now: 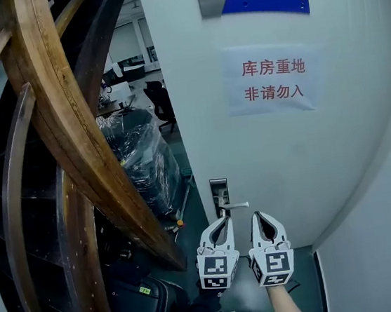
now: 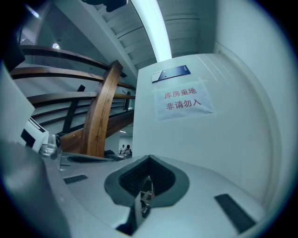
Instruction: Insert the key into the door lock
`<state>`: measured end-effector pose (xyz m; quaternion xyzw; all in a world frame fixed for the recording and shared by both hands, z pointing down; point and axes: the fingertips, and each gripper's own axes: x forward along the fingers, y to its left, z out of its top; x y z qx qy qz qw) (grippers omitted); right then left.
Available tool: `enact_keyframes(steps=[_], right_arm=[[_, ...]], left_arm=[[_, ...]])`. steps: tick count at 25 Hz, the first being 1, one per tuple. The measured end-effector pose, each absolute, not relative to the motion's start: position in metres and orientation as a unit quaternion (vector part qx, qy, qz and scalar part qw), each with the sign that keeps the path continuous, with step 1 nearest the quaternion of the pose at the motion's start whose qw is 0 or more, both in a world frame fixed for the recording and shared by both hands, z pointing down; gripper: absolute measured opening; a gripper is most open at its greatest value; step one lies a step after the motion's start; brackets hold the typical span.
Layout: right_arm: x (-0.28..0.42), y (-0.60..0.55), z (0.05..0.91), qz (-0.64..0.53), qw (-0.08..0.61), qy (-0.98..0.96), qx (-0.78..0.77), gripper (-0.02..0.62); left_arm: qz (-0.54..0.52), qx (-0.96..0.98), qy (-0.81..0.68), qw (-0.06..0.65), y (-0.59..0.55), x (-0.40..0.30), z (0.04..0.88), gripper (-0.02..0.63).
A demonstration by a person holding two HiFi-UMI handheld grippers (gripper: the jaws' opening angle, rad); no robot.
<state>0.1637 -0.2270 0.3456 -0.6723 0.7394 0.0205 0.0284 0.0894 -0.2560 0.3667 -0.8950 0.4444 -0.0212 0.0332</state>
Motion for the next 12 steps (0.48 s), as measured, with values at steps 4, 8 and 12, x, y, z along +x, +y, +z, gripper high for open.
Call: enact_keyframes(steps=[4, 8, 12], right_arm=[[0.161, -0.23, 0.345, 0.02, 0.03, 0.741, -0.67, 0.005], [0.154, -0.23, 0.346, 0.022, 0.027, 0.747, -0.664, 0.005], [0.152, -0.23, 0.353, 0.015, 0.021, 0.75, -0.661, 0.005]], left_arm=[[-0.023, -0.895, 0.444, 0.035, -0.256, 0.09, 0.367, 0.003], [-0.025, -0.893, 0.448, 0.032, -0.255, 0.087, 0.371, 0.003], [-0.026, -0.891, 0.452, 0.031, -0.255, 0.082, 0.372, 0.003]])
